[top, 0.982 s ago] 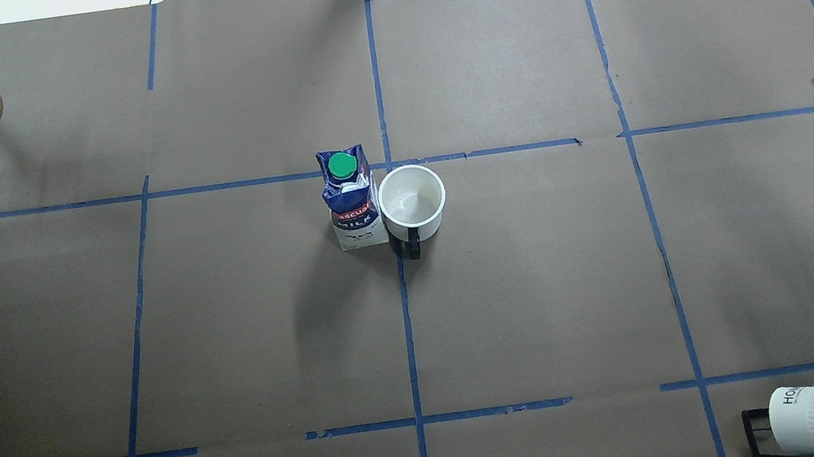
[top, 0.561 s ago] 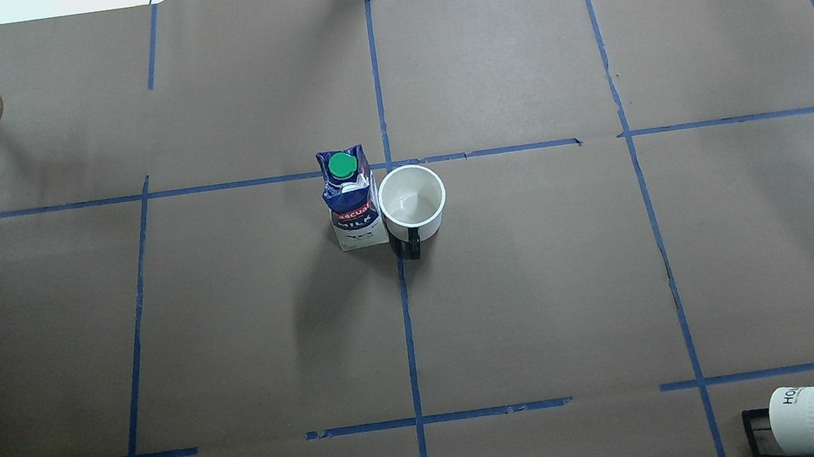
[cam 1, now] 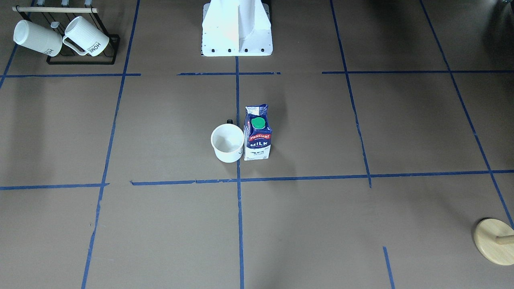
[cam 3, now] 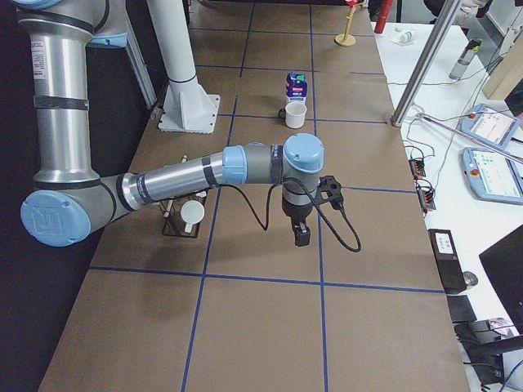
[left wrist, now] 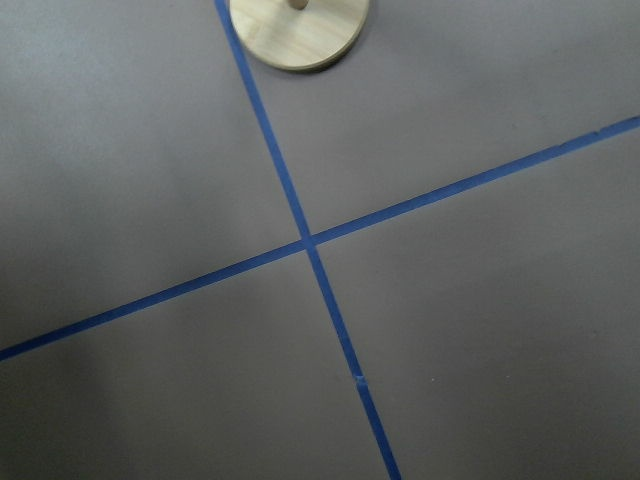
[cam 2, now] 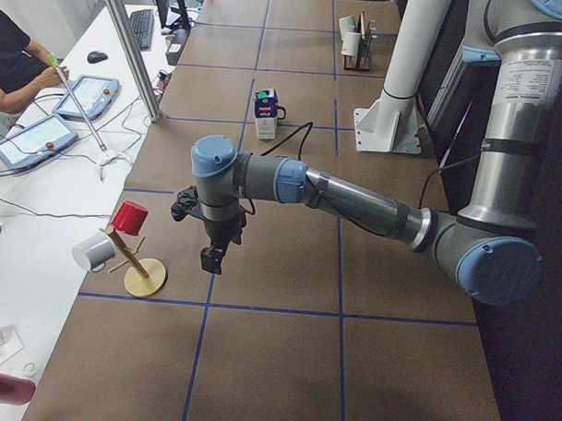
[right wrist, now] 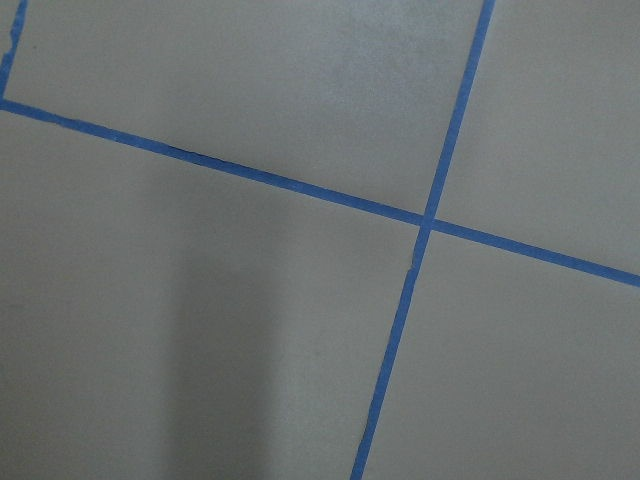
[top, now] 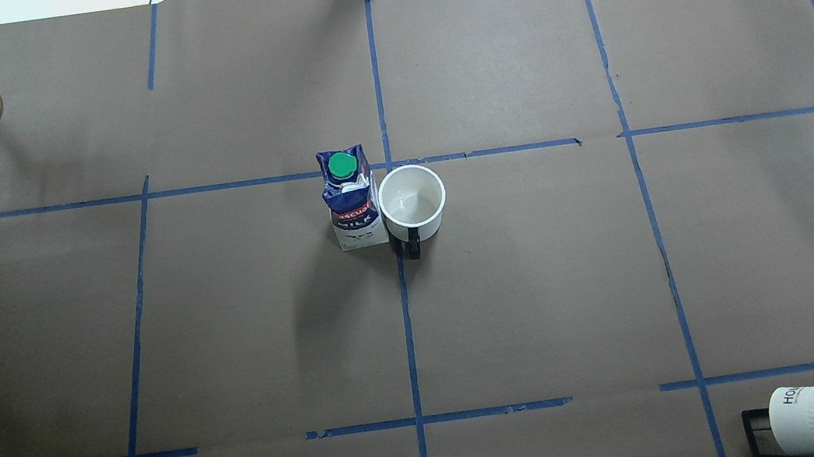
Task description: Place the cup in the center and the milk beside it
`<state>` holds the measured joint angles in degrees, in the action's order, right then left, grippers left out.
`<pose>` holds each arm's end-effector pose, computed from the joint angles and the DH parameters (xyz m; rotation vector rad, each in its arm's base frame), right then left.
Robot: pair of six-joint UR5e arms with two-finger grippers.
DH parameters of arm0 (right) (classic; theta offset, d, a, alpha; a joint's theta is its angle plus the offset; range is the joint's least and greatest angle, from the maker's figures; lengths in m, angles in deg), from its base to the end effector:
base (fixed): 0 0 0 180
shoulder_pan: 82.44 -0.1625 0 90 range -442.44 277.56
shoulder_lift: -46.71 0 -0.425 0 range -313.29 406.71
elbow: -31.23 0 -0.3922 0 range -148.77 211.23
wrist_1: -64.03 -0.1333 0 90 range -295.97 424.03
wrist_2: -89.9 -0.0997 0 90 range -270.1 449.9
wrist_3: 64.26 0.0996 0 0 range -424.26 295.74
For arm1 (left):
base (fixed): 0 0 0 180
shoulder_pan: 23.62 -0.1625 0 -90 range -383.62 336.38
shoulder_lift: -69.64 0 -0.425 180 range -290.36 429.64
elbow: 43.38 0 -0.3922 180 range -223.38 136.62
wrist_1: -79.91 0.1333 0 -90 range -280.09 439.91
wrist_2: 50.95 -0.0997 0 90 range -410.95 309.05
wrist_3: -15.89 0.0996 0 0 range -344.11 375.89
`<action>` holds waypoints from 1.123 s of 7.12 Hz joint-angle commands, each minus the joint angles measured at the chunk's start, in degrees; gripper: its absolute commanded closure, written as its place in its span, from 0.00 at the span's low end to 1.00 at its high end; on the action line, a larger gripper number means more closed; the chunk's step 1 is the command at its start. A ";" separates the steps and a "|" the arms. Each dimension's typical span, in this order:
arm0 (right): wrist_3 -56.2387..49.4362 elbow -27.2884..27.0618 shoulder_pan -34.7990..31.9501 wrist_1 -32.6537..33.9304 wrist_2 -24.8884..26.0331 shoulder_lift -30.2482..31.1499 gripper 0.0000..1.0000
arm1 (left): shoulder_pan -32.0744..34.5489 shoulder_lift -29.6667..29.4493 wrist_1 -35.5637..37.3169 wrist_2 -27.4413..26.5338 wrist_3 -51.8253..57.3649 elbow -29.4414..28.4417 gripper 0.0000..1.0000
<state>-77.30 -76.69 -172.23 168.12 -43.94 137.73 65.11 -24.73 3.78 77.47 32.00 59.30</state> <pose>0.0626 -0.4710 0.5403 0.1321 -0.7569 -0.2386 -0.0601 -0.5127 0.5437 0.1401 0.6606 0.3104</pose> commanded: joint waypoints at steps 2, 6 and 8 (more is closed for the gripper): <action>0.47 -0.18 -0.04 -0.12 -0.63 1.95 0.00 | 0.04 -0.20 5.24 4.87 -2.02 -0.12 0.00; 0.47 -0.27 -0.04 -0.82 -0.98 4.15 0.00 | 0.31 1.47 5.73 7.02 -3.62 0.86 0.00; 0.56 -0.27 0.05 -0.73 -1.07 4.24 0.00 | 0.22 3.30 5.64 7.19 -3.71 1.73 0.00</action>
<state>-76.77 -76.94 -172.20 167.41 -44.94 141.81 65.40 -22.82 9.53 84.50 28.33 60.71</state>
